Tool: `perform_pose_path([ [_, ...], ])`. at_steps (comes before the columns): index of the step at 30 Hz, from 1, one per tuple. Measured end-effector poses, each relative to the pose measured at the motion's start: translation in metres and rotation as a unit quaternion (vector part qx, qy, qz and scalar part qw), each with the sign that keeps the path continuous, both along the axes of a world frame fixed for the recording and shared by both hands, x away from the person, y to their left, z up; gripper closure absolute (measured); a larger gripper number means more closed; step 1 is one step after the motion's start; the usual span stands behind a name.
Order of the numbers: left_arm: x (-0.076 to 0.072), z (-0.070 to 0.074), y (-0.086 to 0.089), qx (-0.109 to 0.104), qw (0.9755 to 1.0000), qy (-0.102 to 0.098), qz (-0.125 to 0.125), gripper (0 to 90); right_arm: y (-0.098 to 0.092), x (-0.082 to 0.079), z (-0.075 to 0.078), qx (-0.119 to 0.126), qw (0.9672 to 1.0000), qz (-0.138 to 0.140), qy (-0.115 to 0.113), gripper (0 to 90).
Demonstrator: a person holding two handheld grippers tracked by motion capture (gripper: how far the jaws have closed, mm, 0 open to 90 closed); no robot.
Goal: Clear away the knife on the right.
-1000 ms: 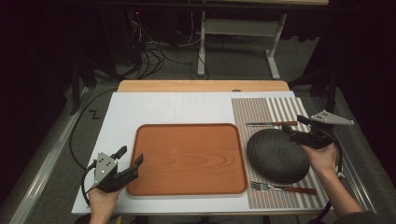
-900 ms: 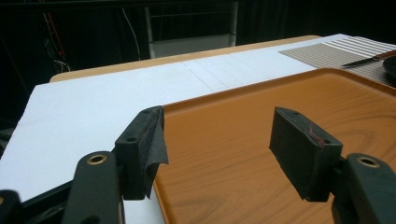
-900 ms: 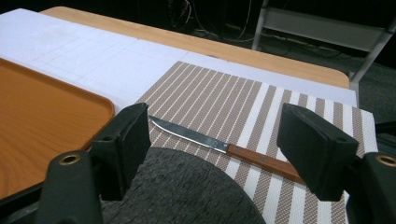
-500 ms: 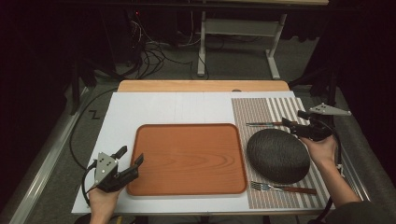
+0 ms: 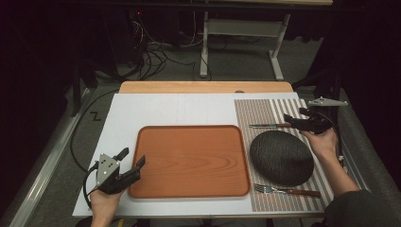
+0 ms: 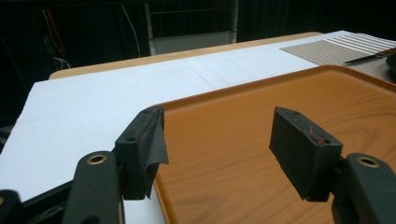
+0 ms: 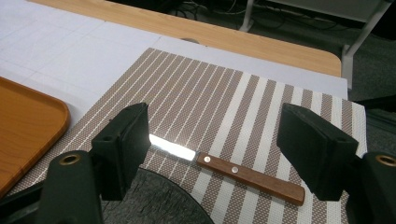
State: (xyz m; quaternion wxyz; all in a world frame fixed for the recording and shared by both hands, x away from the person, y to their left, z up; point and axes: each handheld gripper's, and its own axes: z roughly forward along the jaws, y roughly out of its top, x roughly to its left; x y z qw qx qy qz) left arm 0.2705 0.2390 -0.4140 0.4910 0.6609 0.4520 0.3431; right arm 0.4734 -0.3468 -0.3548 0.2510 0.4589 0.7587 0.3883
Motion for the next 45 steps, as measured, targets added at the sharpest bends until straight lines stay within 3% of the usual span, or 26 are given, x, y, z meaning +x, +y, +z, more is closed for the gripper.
perform_pose_path([
  [3,0.0,0.0,0.0,0.0,1.0,-0.001,0.0,35.5,0.001,0.006,0.002,-0.012,0.9999,0.0,0.008,28.4],
  [5,0.0,0.0,0.0,0.0,1.0,0.001,-0.001,35.5,0.001,0.012,0.002,-0.027,0.999,-0.004,0.035,29.6],
  [8,0.0,0.0,0.0,0.0,1.0,0.0,-0.002,35.5,0.001,0.017,0.001,-0.034,0.9984,-0.005,0.044,30.3],
  [12,0.0,0.0,0.001,0.001,1.0,0.0,-0.001,35.5,0.001,0.028,-0.004,-0.048,0.9955,0.002,0.082,30.7],
  [16,0.0,0.0,0.0,0.001,1.0,0.0,-0.001,35.6,0.003,0.033,-0.009,-0.055,0.994,0.008,0.094,32.9],
  [19,0.0,0.0,0.0,0.001,1.0,0.001,-0.001,35.5,0.007,0.036,-0.014,-0.076,0.9914,0.01,0.106,33.9],
  [26,0.001,-0.001,0.0,0.001,1.0,0.002,0.001,35.4,0.007,0.044,-0.02,-0.089,0.9897,0.015,0.111,39.4],
  [29,0.001,-0.001,0.0,0.002,1.0,0.002,0.001,35.4,0.007,0.054,-0.022,-0.106,0.984,0.026,0.141,41.1],
  [33,0.001,-0.001,0.0,0.004,1.0,0.005,0.002,35.4,0.008,0.058,-0.025,-0.1,0.984,0.033,0.144,42.4],
  [39,0.0,-0.002,0.0,0.004,1.0,0.005,0.003,35.4,0.011,0.063,-0.036,-0.108,0.978,0.045,0.173,43.2],
  [45,0.001,-0.002,0.0,0.004,1.0,0.007,0.003,35.5,0.011,0.067,-0.043,-0.115,0.9754,0.048,0.182,43.2],
])
